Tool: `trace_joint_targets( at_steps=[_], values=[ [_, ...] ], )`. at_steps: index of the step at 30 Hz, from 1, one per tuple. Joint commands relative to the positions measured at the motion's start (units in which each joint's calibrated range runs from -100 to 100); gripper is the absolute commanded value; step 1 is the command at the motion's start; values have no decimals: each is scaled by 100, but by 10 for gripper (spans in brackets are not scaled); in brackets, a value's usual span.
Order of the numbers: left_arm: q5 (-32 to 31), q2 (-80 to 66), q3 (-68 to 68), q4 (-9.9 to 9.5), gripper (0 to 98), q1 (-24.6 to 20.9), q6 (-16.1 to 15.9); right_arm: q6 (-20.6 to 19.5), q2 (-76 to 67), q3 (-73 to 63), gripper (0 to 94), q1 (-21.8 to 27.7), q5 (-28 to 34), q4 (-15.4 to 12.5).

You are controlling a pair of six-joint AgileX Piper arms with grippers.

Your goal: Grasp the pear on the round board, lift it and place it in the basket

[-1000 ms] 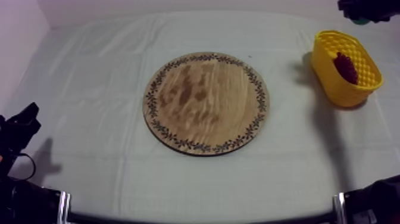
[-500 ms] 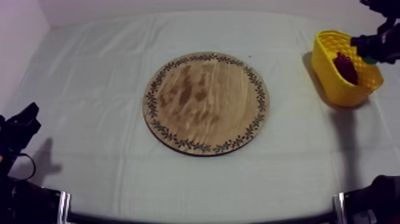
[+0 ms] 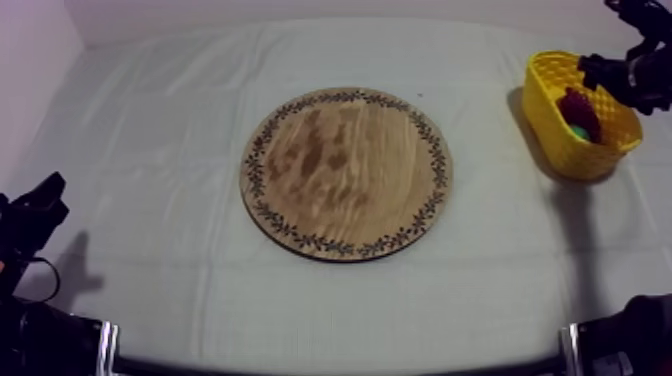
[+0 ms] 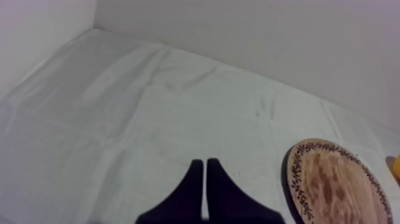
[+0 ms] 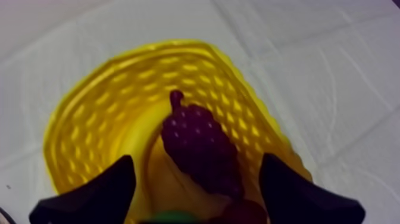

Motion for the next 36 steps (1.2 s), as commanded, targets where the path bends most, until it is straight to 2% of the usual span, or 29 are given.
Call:
trace_joint_targets(
  at_steps=[1,5,9,13,16,20,24,27,29,32,36],
  values=[
    [-1,0,0,2,1,2,-1,-549,-133,-61,615,-35,35,306],
    [-1,0,0,2,1,2,-1,-665,-589,-97,608,-81,13,274],
    [-1,0,0,2,1,2,-1,-667,-1296,97,583,-127,-32,89],
    [-1,0,0,2,1,2,-1,-566,-2196,564,560,-140,-163,-128],
    [-1,0,0,2,1,2,-1,-588,-2944,1039,542,-170,-241,-135],
    [-1,0,0,2,1,2,-1,-944,-3927,1481,517,-275,-256,17],
    [-1,0,0,2,1,2,-1,-973,-5008,1828,529,-349,-238,-214],
    [-1,0,0,2,1,2,-1,-889,-5721,2102,542,-392,-281,-487],
    [-1,0,0,2,1,2,-1,-729,-6144,2312,544,-389,-299,-778],
    [-1,0,0,2,1,2,-1,-176,-6721,2676,545,-434,-216,-1465],
    [-1,0,0,2,1,2,-1,967,-7293,3037,543,-487,-1,-2594]
  ],
)
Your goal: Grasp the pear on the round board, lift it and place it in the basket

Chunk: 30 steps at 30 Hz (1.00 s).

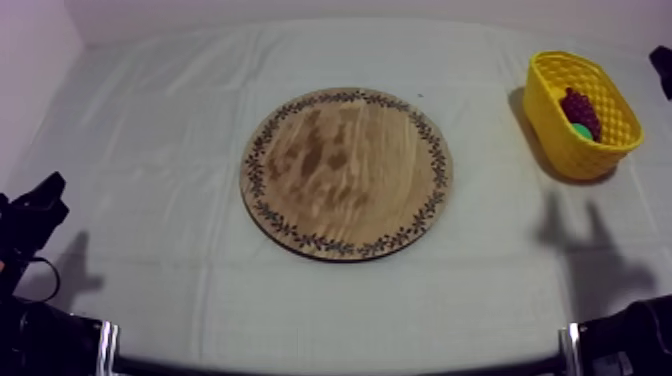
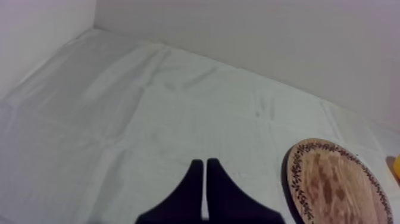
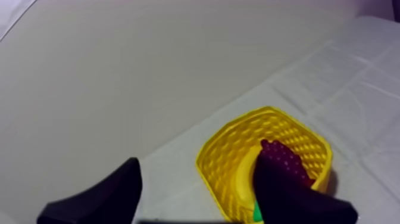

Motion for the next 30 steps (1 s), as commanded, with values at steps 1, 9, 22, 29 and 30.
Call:
trace_joint_targets(
  at_steps=[1,9,22,29,30],
  values=[
    [-1,0,0,2,1,2,-1,1286,-563,232,542,-3,25,-1102],
    [-1,0,0,2,1,2,-1,3048,-1561,1409,533,-15,41,-2604],
    [-1,0,0,2,1,2,-4,4461,-2412,2007,90,-20,1478,-4161],
    [-1,0,0,2,1,2,-1,4512,-2436,2019,13,-57,1713,-4193],
    [-1,0,0,2,1,2,-1,4563,-2436,2019,11,-59,1720,-4194]
  ],
)
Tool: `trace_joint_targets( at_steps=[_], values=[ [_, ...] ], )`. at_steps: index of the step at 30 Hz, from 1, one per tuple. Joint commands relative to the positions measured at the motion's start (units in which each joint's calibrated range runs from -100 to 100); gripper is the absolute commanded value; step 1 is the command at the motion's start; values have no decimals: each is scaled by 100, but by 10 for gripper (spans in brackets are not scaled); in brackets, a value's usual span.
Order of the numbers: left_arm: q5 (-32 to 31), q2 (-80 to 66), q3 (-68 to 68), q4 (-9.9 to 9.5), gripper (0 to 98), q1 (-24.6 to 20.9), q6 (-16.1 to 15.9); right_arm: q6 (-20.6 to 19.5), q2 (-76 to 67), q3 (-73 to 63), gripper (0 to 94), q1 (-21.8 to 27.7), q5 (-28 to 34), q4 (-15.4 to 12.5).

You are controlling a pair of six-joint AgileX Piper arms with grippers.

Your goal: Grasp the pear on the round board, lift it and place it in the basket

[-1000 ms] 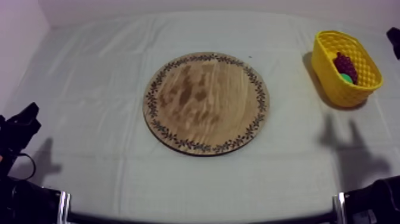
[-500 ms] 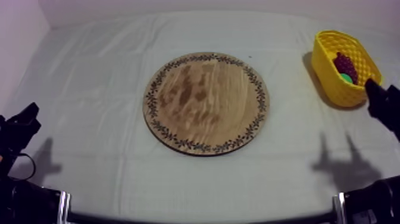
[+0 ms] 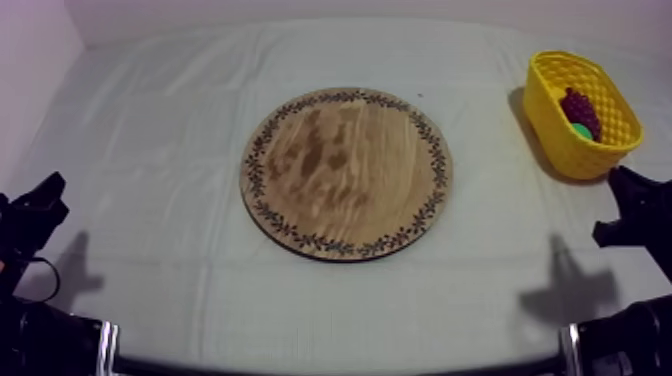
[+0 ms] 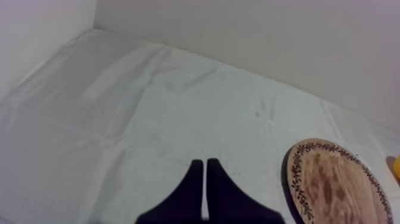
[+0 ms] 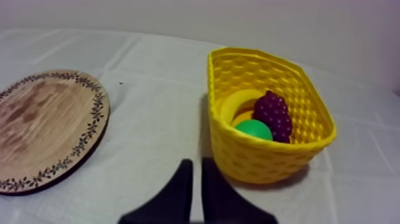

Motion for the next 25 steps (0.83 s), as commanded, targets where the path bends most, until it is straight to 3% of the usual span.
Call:
trace_joint_targets(
  at_steps=[1,7,9,18,25],
  values=[
    [-1,0,0,2,1,2,1,145,-7,4,10,-1,9,-10],
    [-1,0,0,2,1,2,2,887,-8,5,10,-3,42,10],
    [-1,0,0,2,1,2,2,955,-8,5,8,-3,149,40],
    [-1,0,0,2,1,2,2,57,-8,5,7,-3,257,71],
    [-1,0,0,2,1,2,2,-6,-8,5,7,-3,261,74]
  ],
)
